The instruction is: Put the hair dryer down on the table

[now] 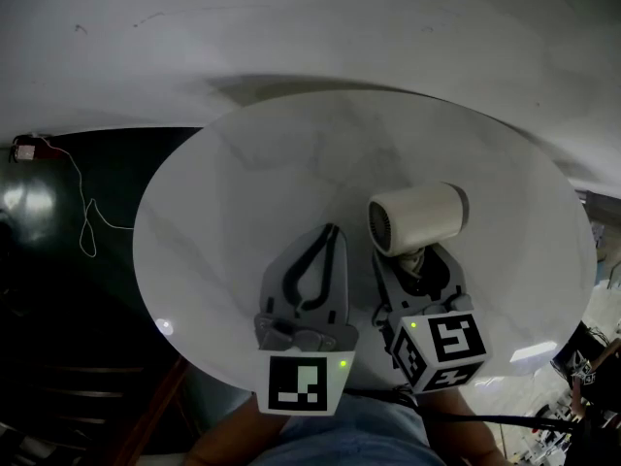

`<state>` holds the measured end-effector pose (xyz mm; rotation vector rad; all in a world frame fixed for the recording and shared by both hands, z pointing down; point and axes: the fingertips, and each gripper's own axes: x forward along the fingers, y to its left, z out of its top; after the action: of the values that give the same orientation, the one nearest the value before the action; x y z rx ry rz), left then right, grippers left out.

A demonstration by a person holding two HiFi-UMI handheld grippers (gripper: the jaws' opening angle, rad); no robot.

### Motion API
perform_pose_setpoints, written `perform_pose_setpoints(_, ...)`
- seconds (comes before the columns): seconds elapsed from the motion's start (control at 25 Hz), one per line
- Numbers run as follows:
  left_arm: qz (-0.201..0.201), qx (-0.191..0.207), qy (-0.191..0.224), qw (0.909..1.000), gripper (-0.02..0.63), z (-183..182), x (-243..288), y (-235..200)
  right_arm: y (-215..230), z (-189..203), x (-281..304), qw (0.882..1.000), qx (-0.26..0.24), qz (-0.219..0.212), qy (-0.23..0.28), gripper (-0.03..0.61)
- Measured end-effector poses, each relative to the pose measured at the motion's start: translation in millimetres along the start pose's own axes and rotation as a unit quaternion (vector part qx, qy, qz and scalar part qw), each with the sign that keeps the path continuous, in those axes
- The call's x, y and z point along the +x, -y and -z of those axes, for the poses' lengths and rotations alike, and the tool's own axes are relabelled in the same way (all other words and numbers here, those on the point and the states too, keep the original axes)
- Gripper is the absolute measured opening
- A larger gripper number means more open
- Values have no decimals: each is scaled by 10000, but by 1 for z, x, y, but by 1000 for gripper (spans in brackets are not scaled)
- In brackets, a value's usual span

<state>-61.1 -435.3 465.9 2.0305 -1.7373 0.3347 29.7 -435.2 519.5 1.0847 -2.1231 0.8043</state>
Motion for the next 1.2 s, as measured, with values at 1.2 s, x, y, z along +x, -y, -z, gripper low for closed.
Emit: perform_pose_setpoints(1.2, -225, -22, 453, 9987, 12, -30, -51, -5, -14, -5, -17, 9993, 228, -190, 240, 290)
